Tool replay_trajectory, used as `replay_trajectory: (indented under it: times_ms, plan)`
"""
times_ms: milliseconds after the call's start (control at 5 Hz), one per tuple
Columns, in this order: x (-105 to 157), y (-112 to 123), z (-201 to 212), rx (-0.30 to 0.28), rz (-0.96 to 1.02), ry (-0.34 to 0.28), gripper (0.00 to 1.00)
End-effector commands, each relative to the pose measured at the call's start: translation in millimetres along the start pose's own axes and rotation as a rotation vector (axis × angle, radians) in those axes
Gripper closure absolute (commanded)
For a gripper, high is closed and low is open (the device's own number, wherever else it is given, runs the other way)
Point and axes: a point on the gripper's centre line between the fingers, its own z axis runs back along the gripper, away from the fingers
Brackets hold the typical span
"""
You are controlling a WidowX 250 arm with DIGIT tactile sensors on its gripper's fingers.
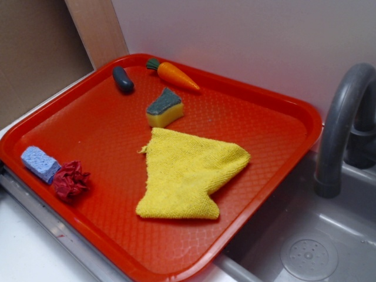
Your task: Grab the plastic pickle.
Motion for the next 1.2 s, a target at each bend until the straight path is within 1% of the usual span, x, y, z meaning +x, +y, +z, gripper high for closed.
replay_trajectory:
  times_ms: [0, 200, 400, 600, 800, 1000]
  plan:
    - [0.0, 0.0, 0.0, 0.0, 0.0, 0.0, 0.0]
    - [27.0, -19.6, -19.0, 0.049, 0.245, -0.042, 0.0]
    - [58.9, -21.4, -44.0, 0.032, 0.498, -0.072, 0.0]
    - [85.1, -17.3, -63.8, 0.031, 0.747, -0.127, 0.0]
    - [106.8, -9.9, -90.6, 0.064, 0.907, -0.214, 0.0]
    - [127.1, -4.8, -120.3, 0.097, 0.955, -0.244, 0.0]
